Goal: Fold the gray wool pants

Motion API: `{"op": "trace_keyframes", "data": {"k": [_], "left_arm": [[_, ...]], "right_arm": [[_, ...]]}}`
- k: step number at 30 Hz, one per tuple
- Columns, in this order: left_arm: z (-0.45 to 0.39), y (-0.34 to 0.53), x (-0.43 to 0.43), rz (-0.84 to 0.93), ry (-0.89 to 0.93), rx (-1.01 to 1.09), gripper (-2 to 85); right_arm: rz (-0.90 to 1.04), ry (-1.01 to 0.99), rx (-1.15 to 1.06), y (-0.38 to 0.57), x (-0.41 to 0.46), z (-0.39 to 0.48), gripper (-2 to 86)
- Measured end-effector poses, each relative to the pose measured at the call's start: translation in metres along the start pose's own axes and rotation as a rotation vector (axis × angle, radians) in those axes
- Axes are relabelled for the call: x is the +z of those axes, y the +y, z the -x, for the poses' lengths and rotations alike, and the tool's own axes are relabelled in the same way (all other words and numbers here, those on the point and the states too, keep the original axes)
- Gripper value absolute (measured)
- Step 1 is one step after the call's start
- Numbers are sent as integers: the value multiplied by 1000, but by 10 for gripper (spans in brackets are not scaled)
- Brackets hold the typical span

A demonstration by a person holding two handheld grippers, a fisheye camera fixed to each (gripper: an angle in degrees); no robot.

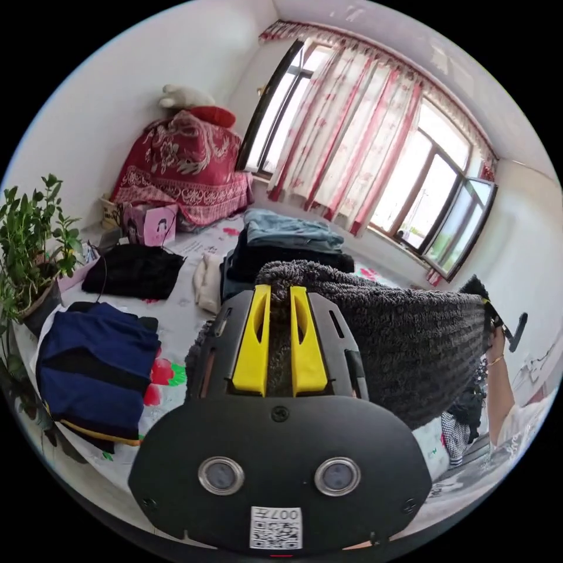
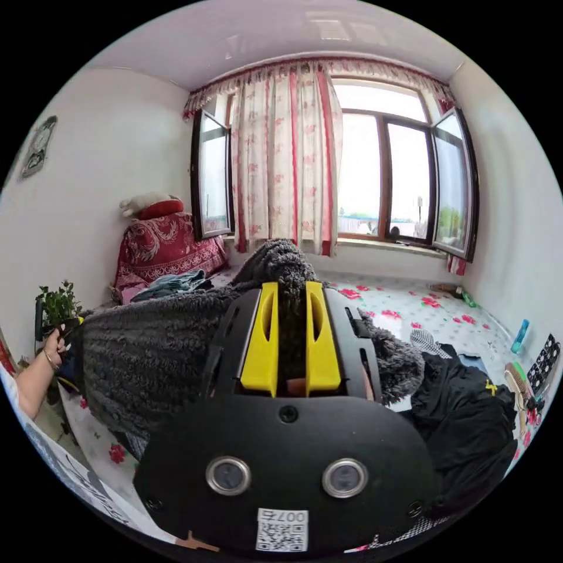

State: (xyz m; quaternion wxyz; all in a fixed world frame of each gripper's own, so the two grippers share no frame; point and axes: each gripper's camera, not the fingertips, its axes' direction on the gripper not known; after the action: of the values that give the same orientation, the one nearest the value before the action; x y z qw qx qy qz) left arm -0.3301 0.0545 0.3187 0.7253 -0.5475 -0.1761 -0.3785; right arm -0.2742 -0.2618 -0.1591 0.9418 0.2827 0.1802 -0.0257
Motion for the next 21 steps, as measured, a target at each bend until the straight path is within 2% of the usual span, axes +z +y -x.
{"op": "trace_keyframes", "data": {"k": [2,4,9,11,14,19,21], "left_arm": [[24,0,31,101,-103,-101,56],[49,27,31,107,-82,-148,61],[107,128,13,255,-161,-284,73],[133,163,9,323,-127,-400,81],[170,190,14,366,-29,-560,100],[204,163,64,363,109,-644,113],[232,166,95,399,189,-827,75]], "right_arm": [[225,30,82,13,68,-21,88],[336,45,133,42,87,-32,97],[511,2,311,177,67,-61,110],[636,0,509,253,49,-86,115],[680,-52,734,311,30,-105,118],[609,-137,789,304,42,-105,104],[617,-119,800,297,55,-104,83]]}}
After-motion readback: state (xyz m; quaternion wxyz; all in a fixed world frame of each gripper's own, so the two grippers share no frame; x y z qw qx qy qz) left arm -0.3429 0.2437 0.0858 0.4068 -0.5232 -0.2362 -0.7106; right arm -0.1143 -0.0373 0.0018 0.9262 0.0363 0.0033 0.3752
